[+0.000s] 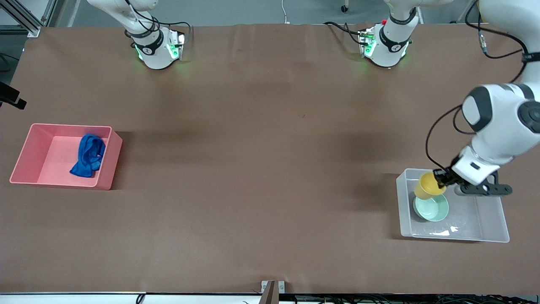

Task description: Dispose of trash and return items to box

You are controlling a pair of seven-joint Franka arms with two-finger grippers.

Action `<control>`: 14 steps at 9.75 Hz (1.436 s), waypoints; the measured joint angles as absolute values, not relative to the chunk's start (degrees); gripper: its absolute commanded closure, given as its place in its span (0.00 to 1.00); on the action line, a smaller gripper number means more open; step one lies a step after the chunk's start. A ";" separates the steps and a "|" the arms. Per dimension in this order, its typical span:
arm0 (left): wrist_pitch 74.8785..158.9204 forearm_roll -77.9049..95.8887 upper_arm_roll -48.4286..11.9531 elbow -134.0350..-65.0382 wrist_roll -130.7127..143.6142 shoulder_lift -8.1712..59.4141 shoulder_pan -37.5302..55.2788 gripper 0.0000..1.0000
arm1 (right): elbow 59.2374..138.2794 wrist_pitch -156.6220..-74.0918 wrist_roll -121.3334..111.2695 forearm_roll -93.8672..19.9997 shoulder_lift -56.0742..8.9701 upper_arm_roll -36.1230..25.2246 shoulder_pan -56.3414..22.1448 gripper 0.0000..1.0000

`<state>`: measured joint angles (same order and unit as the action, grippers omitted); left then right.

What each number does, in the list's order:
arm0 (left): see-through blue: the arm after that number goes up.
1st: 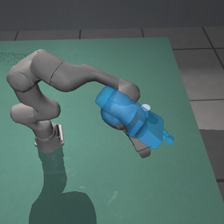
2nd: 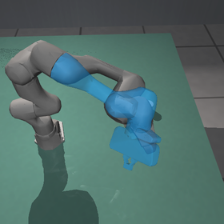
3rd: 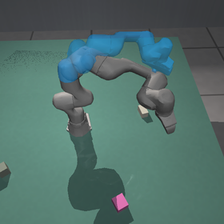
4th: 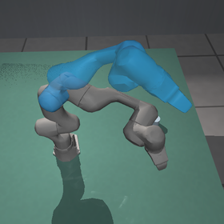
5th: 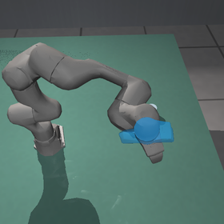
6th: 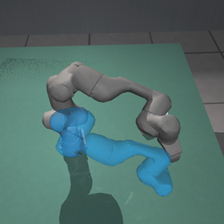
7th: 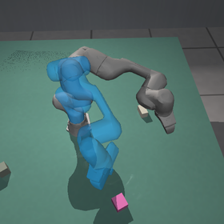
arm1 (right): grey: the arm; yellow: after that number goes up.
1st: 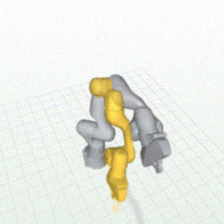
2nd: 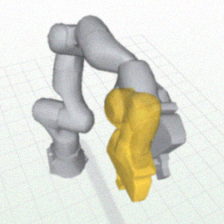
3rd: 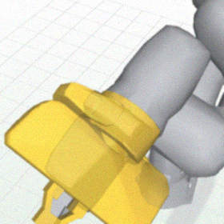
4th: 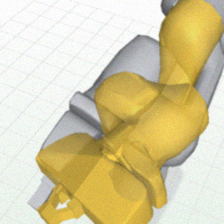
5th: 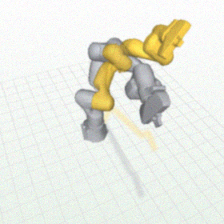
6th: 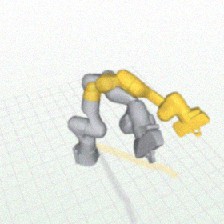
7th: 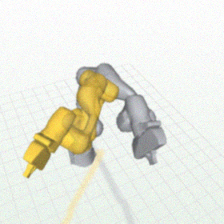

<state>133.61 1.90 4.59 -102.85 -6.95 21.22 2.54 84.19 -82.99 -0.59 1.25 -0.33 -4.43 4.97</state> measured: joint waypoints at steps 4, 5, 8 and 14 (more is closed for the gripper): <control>133.54 6.53 8.31 -95.80 -17.50 31.41 1.48 0.98 | 84.19 -82.95 -0.59 1.25 -0.34 -4.49 5.02 0.00; 133.41 6.84 8.61 -95.67 -18.57 32.05 1.19 0.96 | 84.19 -82.95 -0.58 1.25 -0.34 -4.49 5.02 0.00; 132.88 7.23 8.66 -95.60 -18.91 33.56 0.84 0.14 | 84.19 -82.92 -0.59 1.25 -0.34 -4.49 5.02 0.00; 126.41 8.48 7.43 -91.40 -18.80 25.42 1.79 0.00 | 84.21 -82.88 -0.59 1.25 -0.34 -4.49 5.02 0.00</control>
<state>126.41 8.48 7.43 -91.40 -18.80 25.42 1.79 84.21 -82.88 -0.59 1.25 -0.34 -4.49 5.02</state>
